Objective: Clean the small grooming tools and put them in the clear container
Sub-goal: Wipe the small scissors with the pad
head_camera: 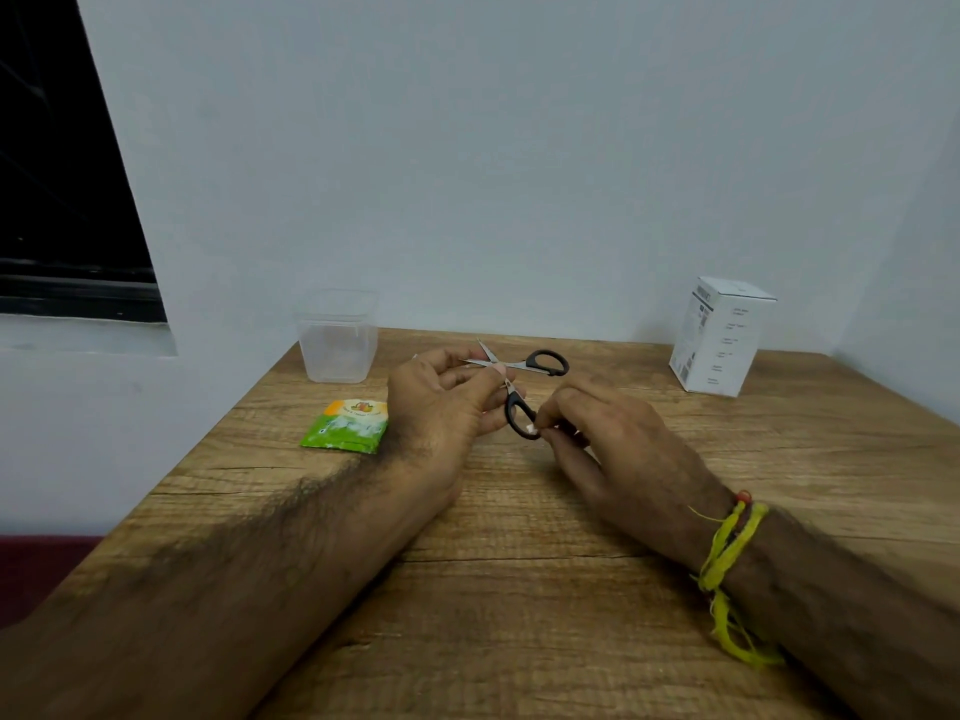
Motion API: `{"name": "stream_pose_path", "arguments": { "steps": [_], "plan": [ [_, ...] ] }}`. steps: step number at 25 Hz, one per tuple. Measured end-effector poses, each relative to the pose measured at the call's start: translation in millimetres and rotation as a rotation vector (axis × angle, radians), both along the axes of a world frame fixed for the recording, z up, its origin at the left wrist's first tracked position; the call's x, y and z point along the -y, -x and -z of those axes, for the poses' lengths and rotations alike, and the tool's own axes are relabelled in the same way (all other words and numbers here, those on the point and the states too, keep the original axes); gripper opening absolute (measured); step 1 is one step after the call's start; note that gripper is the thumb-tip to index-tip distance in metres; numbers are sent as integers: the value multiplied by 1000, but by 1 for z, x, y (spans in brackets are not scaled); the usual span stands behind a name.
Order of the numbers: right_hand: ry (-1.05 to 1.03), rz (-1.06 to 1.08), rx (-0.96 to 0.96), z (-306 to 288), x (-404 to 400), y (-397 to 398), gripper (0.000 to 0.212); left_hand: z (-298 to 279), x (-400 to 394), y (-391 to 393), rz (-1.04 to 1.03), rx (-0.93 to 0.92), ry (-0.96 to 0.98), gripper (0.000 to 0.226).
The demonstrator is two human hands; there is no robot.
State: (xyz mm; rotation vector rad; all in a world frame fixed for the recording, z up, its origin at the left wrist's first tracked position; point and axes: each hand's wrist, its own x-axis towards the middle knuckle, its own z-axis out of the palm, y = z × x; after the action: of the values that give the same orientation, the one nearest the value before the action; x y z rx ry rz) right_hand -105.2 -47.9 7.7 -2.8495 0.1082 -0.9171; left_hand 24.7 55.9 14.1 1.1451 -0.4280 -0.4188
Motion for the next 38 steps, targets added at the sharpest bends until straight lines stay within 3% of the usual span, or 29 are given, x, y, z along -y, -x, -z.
{"name": "stream_pose_path", "arguments": {
  "steps": [38],
  "plan": [
    [65,31,112,0,0,-7,8,0,-2,8,111,158,-46,14]
  ]
}}
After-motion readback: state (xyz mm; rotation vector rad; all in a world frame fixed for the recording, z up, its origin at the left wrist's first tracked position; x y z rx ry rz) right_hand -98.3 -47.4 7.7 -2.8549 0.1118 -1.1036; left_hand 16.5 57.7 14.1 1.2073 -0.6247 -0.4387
